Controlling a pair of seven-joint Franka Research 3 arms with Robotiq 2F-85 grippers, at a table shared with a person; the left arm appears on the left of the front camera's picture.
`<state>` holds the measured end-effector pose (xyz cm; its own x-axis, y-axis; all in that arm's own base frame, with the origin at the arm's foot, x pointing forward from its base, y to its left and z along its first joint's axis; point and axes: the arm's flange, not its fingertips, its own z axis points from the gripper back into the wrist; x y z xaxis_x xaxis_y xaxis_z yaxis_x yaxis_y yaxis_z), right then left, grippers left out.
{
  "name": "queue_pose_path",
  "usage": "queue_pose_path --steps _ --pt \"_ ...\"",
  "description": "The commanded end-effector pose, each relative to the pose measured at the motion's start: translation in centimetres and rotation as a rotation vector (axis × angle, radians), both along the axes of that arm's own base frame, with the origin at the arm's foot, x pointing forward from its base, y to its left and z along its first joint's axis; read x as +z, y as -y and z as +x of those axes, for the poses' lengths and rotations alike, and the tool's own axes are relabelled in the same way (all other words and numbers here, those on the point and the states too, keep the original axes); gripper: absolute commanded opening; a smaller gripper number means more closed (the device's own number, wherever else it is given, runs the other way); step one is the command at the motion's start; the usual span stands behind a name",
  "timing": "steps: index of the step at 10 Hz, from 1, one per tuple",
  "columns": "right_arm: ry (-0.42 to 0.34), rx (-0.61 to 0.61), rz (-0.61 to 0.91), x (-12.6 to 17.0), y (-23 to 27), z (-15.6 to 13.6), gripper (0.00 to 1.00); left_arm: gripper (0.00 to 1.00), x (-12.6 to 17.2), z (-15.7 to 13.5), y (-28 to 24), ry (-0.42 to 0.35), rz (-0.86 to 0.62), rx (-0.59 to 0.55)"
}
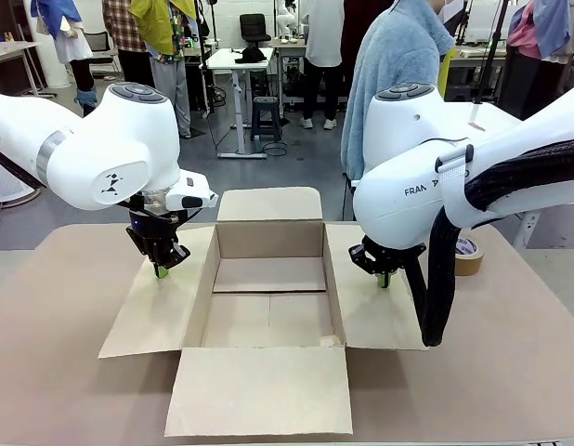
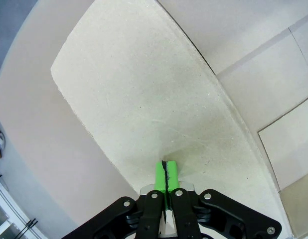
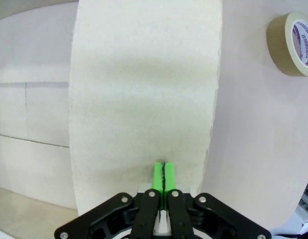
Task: Wrap the clocks to prevent damage.
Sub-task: Once the human has placed the objects inside and stepped back, release both hands from the side flaps of the Package Box.
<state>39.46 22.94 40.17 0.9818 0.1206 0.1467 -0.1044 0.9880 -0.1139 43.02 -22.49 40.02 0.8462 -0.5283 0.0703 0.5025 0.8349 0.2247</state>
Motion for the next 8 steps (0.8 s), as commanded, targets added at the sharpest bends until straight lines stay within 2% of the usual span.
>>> queue_pose_path --steps 1,8 --pt "-0.004 -0.003 -0.002 -0.29 -0.04 -0.17 0.01 0.0 -0.01 -0.06 -0.04 -0.002 0.005 0.0" --pt "-0.004 -0.003 -0.002 -0.29 -0.04 -0.17 0.01 0.0 -0.01 -0.06 -0.04 -0.002 0.005 0.0"
